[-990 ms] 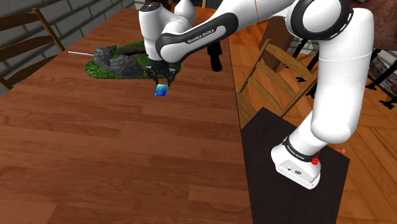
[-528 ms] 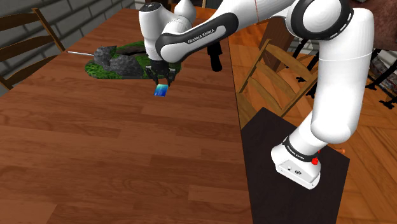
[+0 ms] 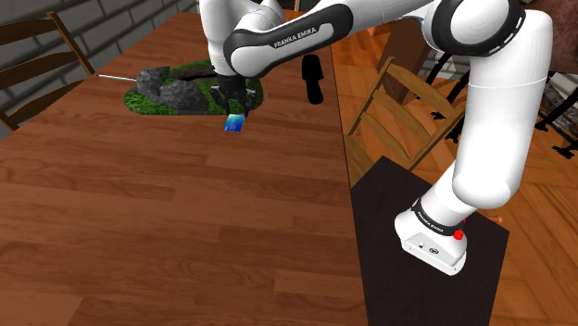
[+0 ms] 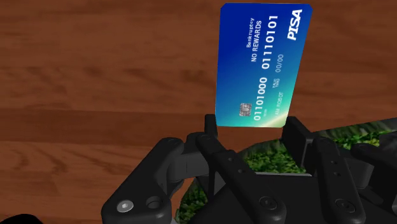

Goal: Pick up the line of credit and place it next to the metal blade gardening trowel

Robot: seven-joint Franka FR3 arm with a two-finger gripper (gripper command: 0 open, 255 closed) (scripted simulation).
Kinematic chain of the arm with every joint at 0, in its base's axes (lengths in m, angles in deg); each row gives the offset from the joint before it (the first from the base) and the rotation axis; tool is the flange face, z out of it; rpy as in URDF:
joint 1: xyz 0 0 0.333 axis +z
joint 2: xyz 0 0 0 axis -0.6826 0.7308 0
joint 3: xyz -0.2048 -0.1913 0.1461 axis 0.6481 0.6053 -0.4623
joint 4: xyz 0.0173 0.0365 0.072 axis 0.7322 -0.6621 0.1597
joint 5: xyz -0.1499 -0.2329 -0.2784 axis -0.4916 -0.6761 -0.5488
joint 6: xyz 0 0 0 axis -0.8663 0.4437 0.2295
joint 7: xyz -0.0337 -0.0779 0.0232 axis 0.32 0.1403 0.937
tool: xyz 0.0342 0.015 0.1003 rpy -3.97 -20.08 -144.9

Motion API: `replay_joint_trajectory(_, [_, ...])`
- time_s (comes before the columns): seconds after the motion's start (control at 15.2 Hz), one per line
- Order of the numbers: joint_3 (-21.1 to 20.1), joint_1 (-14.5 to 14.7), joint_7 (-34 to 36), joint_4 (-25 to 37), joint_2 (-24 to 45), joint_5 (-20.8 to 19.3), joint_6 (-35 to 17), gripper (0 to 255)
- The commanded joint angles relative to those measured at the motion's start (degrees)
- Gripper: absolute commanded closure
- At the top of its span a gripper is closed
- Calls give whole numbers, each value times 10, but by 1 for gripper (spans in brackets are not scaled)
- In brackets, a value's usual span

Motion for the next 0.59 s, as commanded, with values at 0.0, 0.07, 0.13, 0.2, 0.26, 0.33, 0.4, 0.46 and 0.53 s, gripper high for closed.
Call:
replay_joint_trajectory(0.0, [-2,0,-4,7,-6,4,12,255])
replay_joint_trajectory(0.07, [-3,-1,-6,11,-8,6,18,255])
replay_joint_trajectory(0.13, [-4,-1,-7,15,-11,8,25,255])
replay_joint_trajectory(0.2, [-5,-1,-9,20,-13,10,31,255])
replay_joint_trajectory(0.26, [-6,-1,-11,24,-15,11,37,255])
replay_joint_trajectory(0.33, [-6,-1,-13,29,-17,13,43,255])
replay_joint_trajectory(0.4, [-7,-1,-15,34,-19,14,50,255])
replay_joint_trajectory(0.46, [-8,-1,-17,39,-21,16,56,255])
replay_joint_trajectory(0.53, [-8,0,-18,44,-23,17,63,255])
